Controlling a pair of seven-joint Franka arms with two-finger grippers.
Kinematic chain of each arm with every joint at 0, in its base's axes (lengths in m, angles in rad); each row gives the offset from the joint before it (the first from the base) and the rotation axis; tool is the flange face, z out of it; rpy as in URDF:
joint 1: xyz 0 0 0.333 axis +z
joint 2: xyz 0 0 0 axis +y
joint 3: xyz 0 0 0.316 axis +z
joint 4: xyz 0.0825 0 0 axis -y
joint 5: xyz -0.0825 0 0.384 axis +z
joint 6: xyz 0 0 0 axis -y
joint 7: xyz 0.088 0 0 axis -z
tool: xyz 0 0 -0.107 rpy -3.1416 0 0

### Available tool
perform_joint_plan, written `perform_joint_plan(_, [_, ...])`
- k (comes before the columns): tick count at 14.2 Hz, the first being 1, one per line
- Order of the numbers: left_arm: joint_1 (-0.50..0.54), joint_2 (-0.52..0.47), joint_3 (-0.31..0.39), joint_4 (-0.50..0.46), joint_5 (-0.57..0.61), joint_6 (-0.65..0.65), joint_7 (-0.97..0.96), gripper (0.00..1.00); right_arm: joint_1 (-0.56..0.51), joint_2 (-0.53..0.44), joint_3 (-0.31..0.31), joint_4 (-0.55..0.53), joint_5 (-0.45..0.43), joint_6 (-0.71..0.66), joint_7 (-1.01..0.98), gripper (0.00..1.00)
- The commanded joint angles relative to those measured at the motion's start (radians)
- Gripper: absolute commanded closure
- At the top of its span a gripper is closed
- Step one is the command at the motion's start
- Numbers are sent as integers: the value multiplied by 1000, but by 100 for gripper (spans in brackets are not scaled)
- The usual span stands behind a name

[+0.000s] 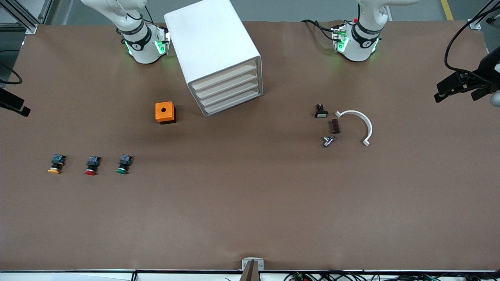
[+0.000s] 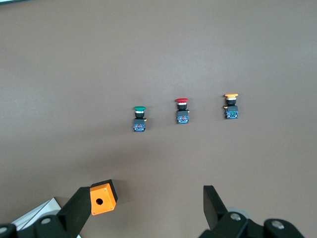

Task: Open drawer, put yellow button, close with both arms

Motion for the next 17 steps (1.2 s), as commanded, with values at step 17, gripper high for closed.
perform_joint_plan(17, [-25, 233, -106, 7, -93, -114, 2, 0, -115, 43, 2, 23, -84, -14, -18, 0])
